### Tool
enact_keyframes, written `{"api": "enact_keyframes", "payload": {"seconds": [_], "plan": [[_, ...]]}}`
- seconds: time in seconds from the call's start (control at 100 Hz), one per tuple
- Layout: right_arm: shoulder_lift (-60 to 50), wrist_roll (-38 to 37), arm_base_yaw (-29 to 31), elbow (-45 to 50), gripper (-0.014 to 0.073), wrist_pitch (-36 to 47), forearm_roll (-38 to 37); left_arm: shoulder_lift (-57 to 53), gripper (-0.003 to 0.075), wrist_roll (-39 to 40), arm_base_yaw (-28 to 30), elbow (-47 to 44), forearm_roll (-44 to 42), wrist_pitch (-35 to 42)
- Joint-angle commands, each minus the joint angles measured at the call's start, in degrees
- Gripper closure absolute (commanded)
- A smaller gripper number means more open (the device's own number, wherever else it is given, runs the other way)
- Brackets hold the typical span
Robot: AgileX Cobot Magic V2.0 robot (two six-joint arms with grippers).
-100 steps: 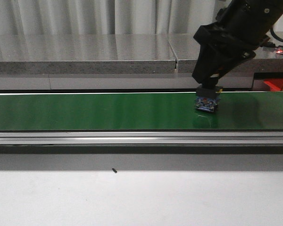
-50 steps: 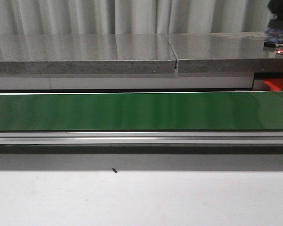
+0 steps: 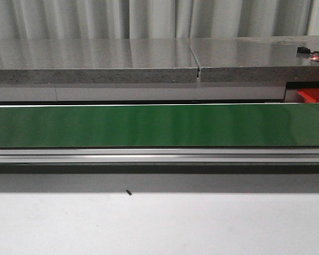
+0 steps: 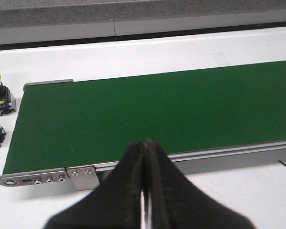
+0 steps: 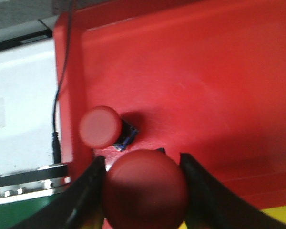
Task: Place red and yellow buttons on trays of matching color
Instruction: 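Carry the red button into the red tray and open the right gripper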
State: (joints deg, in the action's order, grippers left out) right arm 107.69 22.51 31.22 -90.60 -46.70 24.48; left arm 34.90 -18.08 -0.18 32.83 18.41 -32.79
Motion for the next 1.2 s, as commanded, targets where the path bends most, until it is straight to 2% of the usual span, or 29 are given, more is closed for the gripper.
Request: {"api": "enact_keyframes", "payload": {"seconds": [0.0, 0.32, 0.7, 0.84, 1.03, 1.1, 1.19], "plan": [[-0.74, -0.01, 0.61, -2.07, 0.0403, 4.61, 1.28, -0.07, 0.0741, 0.62, -0.55, 1.58, 1.26, 4.14], [6.42, -0.01, 0.55, -2.07, 0.0403, 11.09, 2.79, -0.07, 0.0741, 0.62, -0.55, 1.58, 1.26, 4.14], [9.63, -0.01, 0.55, -2.07, 0.0378, 11.63, 3.41, -0.07, 0.0741, 0.62, -0.55, 1.58, 1.26, 4.14], [10.13, -0.01, 0.55, -2.01, 0.0296, 10.79, 3.41, -0.07, 0.0741, 0.62, -0.55, 1.58, 1.26, 4.14], [10.13, -0.01, 0.55, -2.01, 0.0118, 10.15, 3.41, -0.07, 0.0741, 0.62, -0.55, 1.58, 1.26, 4.14], [10.07, -0.01, 0.55, -2.01, 0.0085, 9.96, 3.41, -0.07, 0.0741, 0.62, -0.55, 1.58, 1.26, 4.14], [9.39, -0.01, 0.55, -2.01, 0.0083, 9.83, 3.41, -0.07, 0.0741, 0.62, -0.55, 1.58, 1.26, 4.14]]}}
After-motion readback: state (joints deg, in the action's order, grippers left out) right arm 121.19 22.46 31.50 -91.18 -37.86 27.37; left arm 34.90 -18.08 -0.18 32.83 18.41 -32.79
